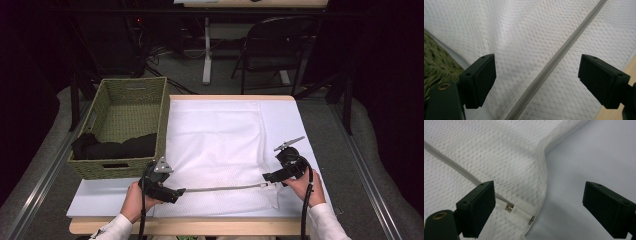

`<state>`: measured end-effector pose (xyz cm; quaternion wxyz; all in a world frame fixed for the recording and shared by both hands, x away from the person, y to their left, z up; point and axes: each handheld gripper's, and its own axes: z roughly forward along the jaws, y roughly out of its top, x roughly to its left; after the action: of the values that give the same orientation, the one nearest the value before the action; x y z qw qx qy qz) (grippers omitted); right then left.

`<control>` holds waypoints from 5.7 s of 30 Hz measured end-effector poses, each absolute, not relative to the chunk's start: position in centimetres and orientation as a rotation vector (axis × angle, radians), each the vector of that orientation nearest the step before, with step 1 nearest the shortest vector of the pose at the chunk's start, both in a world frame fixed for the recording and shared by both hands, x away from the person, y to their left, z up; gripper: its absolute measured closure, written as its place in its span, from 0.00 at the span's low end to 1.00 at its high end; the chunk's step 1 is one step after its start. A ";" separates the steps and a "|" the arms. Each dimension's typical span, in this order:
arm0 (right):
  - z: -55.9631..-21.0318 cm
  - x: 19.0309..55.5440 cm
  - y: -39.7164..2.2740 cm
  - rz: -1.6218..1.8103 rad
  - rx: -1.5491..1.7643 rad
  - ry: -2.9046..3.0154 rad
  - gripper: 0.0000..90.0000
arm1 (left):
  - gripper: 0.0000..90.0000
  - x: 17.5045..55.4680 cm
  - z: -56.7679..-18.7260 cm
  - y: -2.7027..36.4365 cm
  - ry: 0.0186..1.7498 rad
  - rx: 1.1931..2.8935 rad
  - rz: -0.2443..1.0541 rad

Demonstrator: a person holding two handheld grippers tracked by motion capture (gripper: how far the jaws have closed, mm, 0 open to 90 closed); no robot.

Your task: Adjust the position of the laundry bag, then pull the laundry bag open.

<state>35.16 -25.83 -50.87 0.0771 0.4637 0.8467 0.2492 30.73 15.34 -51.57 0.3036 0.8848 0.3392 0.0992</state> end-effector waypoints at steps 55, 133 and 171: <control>-53.4 33.2 -25.3 0.642 1.470 2.568 0.73 | 0.14 31.4 -53.2 11.6 0.718 2.444 0.202; -50.3 32.0 -24.9 0.726 1.373 2.557 0.94 | 0.18 31.8 -51.9 1.4 0.447 2.410 -0.013; -49.8 31.5 -24.5 0.738 1.331 2.555 0.94 | 0.63 32.9 -53.6 -5.8 0.401 2.426 -0.019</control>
<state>31.54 -24.51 -49.81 0.0836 0.4461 0.8561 0.2472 32.93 -5.85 -53.61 0.3346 0.9297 0.1538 -0.0072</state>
